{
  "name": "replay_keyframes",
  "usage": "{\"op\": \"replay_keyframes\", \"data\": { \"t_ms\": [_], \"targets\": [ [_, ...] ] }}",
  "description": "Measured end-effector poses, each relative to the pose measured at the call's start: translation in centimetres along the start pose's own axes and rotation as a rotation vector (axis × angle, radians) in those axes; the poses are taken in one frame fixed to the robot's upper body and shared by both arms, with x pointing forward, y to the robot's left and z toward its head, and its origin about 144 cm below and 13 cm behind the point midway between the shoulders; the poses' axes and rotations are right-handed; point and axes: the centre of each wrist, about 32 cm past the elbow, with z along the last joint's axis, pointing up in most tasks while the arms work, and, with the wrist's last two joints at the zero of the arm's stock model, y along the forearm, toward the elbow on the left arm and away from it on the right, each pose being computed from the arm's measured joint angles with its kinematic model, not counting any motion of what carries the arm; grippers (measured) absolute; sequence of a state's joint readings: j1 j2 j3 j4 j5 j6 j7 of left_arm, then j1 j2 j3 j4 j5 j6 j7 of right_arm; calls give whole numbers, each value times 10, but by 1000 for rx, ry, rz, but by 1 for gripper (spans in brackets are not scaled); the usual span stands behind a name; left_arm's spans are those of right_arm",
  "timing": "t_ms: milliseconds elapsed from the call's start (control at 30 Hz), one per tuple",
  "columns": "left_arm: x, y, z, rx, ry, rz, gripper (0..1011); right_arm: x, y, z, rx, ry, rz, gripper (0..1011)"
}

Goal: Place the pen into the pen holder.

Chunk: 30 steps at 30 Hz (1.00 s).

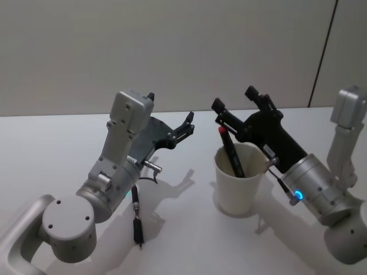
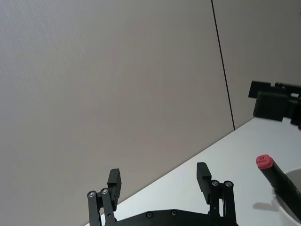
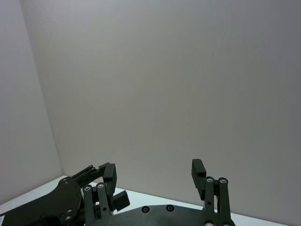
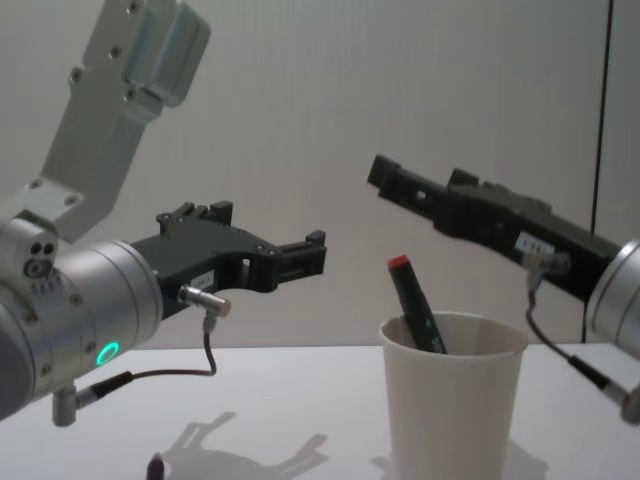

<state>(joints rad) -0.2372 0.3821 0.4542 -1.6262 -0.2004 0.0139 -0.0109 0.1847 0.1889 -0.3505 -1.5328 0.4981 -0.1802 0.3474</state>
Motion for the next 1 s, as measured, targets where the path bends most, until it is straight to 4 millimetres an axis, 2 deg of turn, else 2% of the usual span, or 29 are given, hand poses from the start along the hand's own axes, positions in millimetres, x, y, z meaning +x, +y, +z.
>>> {"op": "replay_keyframes", "data": {
  "t_ms": [133,367,433,500,800,1000],
  "targets": [
    [0,0,0,0,0,0,1001,2,2,11,15,-3,-14,1001],
    [0,0,0,0,0,0,1001,9,5,45,56,-23,-69,1001],
    [0,0,0,0,0,0,1001,10,5,48,57,-25,-78,1001],
    [0,0,0,0,0,0,1001,14,5,61,66,-38,-108,1001],
    [0,0,0,0,0,0,1001,27,5,95,58,-71,-213,1001],
    [0,0,0,0,0,0,1001,32,5,108,54,-83,-250,1001]
  ]
}}
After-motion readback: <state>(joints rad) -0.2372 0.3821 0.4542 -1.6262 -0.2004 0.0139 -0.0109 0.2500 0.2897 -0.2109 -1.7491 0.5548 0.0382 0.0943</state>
